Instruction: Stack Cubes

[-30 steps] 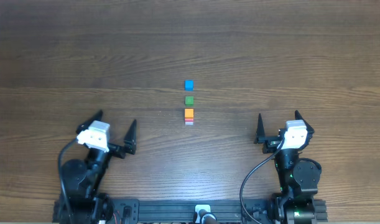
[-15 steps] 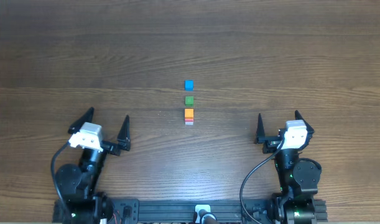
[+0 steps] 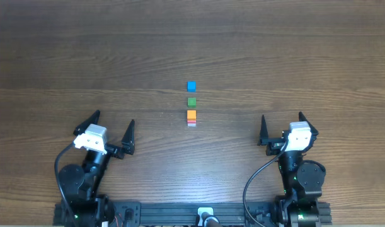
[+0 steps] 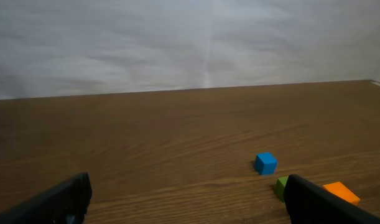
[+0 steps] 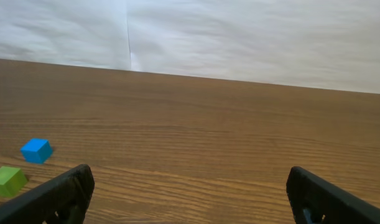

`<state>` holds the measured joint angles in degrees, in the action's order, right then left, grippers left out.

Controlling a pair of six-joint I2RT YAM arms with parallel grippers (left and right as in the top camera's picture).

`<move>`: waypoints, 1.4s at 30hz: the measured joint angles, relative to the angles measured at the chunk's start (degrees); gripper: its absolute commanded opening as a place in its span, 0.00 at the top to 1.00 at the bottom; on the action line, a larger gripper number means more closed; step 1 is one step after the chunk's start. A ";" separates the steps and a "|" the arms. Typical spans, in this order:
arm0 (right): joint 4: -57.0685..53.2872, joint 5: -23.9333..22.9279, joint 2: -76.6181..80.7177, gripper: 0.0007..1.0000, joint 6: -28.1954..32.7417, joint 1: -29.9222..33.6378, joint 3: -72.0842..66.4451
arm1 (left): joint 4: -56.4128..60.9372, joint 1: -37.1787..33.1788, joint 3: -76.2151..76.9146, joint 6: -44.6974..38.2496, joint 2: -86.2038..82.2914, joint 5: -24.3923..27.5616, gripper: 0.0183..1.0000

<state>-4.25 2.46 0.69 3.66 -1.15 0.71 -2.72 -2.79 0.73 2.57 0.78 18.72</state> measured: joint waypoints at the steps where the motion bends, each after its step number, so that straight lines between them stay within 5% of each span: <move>1: 0.00 0.00 0.00 0.01 0.00 0.00 0.00 | 0.00 0.00 0.00 0.00 0.00 0.00 0.00; 14: 5.27 2.75 0.00 0.01 -0.59 0.00 -0.11 | -0.02 0.00 0.00 -0.02 0.00 0.00 0.00; 23: 9.88 11.63 0.17 0.01 -8.07 -0.39 1.70 | 0.00 0.00 0.00 -0.02 0.00 0.00 0.00; 34: -3.63 13.27 23.39 0.01 -8.20 -9.44 36.92 | 0.00 0.00 -0.02 0.00 -0.04 0.20 0.00; 42: -22.64 6.75 56.28 0.01 -6.47 -18.38 64.08 | 0.02 -0.04 -0.04 0.00 -0.11 0.42 0.00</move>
<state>-26.89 9.21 56.97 -2.81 -19.53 64.79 -2.70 -2.83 0.69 2.57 0.67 19.14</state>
